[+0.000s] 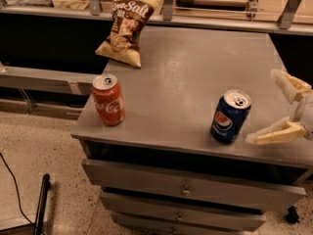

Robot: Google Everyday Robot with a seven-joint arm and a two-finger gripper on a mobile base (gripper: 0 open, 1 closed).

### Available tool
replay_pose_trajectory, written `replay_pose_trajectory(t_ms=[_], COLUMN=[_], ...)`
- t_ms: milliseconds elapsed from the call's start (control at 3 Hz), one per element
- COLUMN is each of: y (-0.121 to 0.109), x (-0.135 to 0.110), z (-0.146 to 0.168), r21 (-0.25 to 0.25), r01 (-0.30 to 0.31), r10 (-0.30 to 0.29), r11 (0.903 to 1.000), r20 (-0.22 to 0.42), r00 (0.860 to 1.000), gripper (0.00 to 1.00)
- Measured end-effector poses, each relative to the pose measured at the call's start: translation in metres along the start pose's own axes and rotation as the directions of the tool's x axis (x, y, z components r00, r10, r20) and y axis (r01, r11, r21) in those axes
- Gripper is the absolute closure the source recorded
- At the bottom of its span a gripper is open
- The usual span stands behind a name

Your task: Knock pepsi can over

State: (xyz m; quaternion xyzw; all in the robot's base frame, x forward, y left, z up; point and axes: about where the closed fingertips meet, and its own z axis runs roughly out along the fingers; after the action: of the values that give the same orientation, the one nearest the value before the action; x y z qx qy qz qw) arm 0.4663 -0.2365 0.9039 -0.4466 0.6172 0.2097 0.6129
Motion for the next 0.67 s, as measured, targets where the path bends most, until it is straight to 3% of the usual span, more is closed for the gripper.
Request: replay_pose_trajectory(t_ms=[333, 667], y=[0.012, 0.03], x=[0.006, 0.008], z=[0.004, 0.008], r21=[-0.057, -0.149], r01=[-0.034, -0.129], r10=[0.031, 0.123], r11=[0.9978, 0.9805], r20=[-0.052, -0.049], r00=[0.998, 0.991], gripper=[0.0, 0.0])
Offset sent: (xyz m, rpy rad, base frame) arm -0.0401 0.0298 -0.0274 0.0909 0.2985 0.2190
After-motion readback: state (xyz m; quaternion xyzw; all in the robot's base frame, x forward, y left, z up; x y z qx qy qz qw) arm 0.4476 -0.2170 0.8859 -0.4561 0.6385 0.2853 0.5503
